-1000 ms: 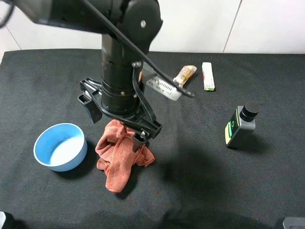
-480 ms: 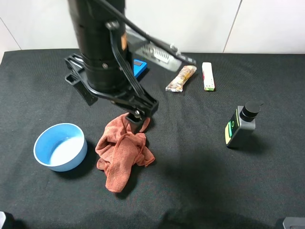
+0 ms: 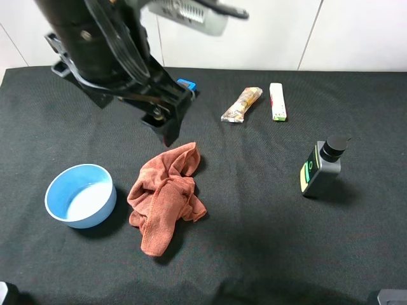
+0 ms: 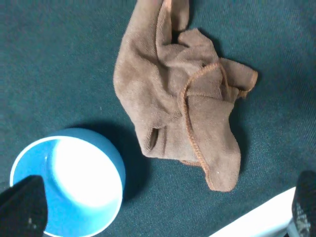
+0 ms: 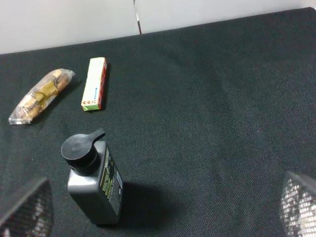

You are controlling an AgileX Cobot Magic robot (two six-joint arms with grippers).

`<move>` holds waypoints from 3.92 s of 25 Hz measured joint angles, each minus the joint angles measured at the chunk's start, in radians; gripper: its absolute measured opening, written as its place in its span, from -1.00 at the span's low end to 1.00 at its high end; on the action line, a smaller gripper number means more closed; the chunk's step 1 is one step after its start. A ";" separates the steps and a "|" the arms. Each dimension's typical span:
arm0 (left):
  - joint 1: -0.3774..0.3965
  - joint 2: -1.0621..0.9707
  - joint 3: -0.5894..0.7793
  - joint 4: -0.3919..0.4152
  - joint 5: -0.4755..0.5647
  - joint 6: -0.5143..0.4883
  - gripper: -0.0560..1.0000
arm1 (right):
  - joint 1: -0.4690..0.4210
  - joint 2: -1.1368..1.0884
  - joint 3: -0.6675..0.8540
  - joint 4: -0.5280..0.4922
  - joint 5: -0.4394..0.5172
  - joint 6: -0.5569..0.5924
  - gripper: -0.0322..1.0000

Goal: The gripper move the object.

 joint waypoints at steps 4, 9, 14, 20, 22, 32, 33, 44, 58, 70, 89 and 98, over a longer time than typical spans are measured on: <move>0.000 -0.054 0.022 0.011 0.000 0.000 0.97 | 0.000 0.000 0.000 0.001 0.000 0.000 0.41; 0.000 -0.144 0.092 0.040 0.000 0.001 0.97 | 0.000 0.000 0.000 0.001 0.000 0.000 0.41; 0.000 -0.272 0.177 0.060 0.001 0.001 0.97 | 0.000 0.000 0.000 0.002 0.000 0.000 0.41; 0.000 -0.442 0.301 0.064 0.002 0.001 0.97 | 0.000 0.000 0.000 0.004 0.000 0.000 0.41; 0.000 -0.504 0.339 0.064 0.002 0.001 0.97 | 0.000 0.000 0.000 0.004 0.000 0.000 0.41; 0.000 -0.773 0.449 0.086 0.004 -0.019 0.97 | 0.000 0.000 0.000 0.004 0.000 0.000 0.41; 0.000 -0.800 0.467 0.089 0.004 -0.019 0.97 | 0.000 0.000 0.000 0.004 0.000 0.000 0.41; 0.056 -1.063 0.686 0.106 0.002 -0.022 0.97 | 0.000 0.000 0.000 0.004 0.000 0.000 0.41; 0.463 -1.310 0.821 0.001 -0.137 0.228 0.97 | 0.000 0.000 0.000 0.004 0.000 0.000 0.41; 0.733 -1.365 0.843 -0.130 -0.118 0.363 0.97 | 0.000 0.000 0.000 0.004 0.000 0.000 0.41; 0.821 -1.534 0.843 -0.144 -0.116 0.388 0.97 | 0.000 0.000 0.000 0.004 -0.001 0.000 0.41; 0.821 -1.534 0.843 -0.144 -0.116 0.390 0.97 | 0.000 0.000 0.000 0.004 -0.001 0.000 0.41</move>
